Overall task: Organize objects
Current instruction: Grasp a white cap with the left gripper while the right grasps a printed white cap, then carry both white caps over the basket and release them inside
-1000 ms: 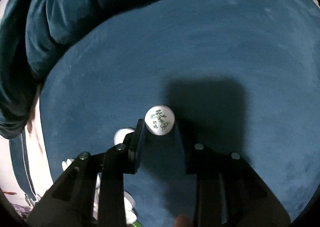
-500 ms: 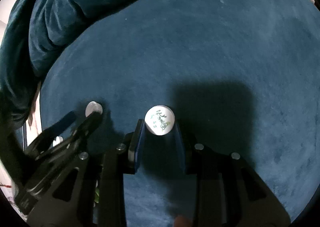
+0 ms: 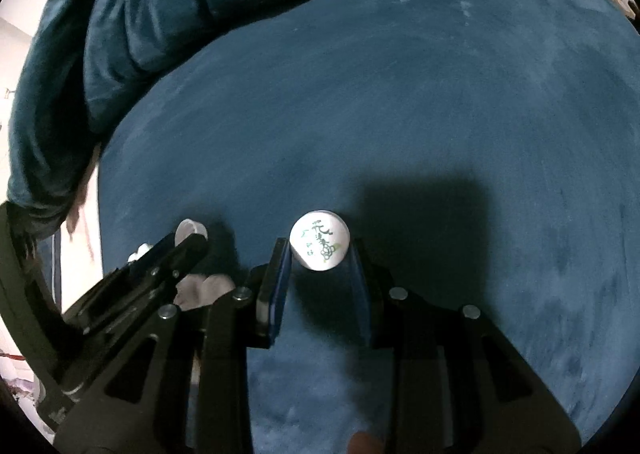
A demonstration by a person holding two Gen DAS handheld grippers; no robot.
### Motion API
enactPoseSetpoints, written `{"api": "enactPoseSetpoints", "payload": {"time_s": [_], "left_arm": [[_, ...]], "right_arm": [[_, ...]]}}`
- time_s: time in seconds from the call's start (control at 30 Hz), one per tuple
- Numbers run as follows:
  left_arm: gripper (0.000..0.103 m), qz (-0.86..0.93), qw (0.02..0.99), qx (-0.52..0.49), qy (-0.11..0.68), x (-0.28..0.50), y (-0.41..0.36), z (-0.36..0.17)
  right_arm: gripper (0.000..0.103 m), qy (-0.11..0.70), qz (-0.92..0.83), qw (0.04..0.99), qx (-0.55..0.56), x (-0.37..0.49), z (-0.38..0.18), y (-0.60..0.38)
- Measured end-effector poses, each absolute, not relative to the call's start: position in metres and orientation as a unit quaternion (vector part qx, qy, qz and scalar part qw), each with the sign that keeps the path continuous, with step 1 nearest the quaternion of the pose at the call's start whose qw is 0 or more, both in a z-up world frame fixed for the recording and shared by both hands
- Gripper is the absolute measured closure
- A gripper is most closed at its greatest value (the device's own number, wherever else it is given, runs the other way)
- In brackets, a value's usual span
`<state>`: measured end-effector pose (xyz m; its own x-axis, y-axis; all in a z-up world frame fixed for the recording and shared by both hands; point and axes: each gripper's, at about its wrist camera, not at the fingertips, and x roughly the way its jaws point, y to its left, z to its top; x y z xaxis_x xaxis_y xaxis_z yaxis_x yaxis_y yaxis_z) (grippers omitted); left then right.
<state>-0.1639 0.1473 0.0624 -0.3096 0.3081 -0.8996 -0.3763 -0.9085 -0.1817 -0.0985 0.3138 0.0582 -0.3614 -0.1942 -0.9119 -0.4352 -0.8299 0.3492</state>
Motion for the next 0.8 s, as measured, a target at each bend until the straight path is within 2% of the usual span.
{"api": "enactPoseSetpoints", "payload": {"time_s": [0.2, 0.47, 0.67, 0.8], "left_arm": [[0.072, 0.834, 0.151, -0.530, 0.015, -0.120, 0.064, 0.122], [0.072, 0.868, 0.026, -0.495, -0.034, -0.051, -0.083, 0.188], [0.072, 0.851, -0.097, -0.495, -0.144, 0.013, -0.191, 0.164], [0.072, 0.842, -0.112, -0.499, -0.174, 0.024, -0.222, 0.148]], "right_arm": [[0.073, 0.285, 0.777, 0.042, -0.560, -0.082, 0.089, 0.246], [0.073, 0.254, 0.790, -0.085, -0.551, -0.063, 0.142, 0.094], [0.073, 0.235, 0.759, -0.176, -0.581, -0.040, 0.126, 0.007], [0.073, 0.238, 0.735, -0.217, -0.597, -0.040, 0.117, -0.018]]}}
